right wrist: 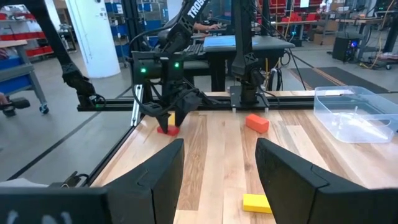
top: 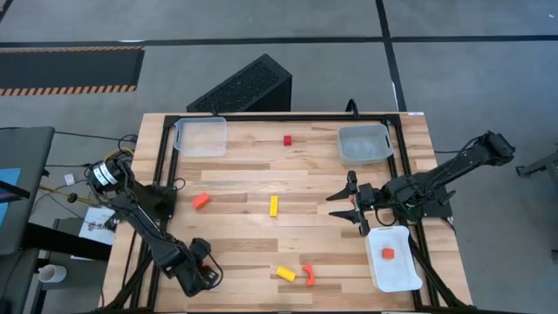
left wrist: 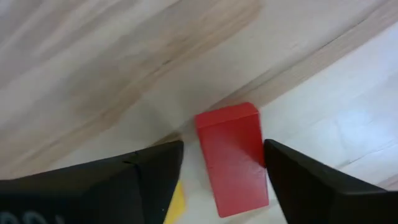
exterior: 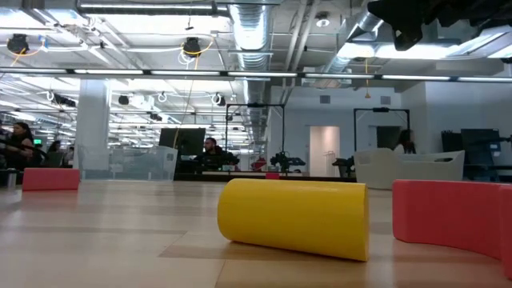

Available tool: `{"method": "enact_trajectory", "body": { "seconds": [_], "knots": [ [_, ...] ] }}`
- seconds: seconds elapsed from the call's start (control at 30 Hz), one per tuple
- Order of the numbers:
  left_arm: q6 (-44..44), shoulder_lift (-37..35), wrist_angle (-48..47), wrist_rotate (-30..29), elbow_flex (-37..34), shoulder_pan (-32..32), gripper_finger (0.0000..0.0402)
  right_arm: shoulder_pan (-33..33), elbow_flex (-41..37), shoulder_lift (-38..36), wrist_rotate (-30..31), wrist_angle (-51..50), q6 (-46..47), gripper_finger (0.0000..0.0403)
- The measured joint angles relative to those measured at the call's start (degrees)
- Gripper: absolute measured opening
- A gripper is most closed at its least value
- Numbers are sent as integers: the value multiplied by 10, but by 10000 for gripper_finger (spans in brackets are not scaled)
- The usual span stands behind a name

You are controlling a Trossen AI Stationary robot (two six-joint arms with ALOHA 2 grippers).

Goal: Sort & place blocks by color
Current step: Put the bottom left red block into the transparent bin

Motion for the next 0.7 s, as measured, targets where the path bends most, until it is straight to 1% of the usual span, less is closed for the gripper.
{"method": "enact_trajectory", "body": {
  "seconds": [0.07,0.23,0.33,0.43,0.53,0.7],
  "knots": [
    [24,0,-6,3,0,7,187,0,0,0,0,0,0,221],
    [80,-1,-10,3,-1,22,94,0,0,0,0,0,0,221],
    [123,-1,-5,-18,-1,29,90,0,0,0,0,0,-1,221],
    [160,-6,-1,-60,2,36,90,0,0,0,0,0,-6,221],
    [225,-24,-9,-149,5,51,90,-3,0,0,0,0,-6,221],
    [300,-107,-43,-254,24,71,90,-7,0,0,1,6,-6,221]
  ]
}}
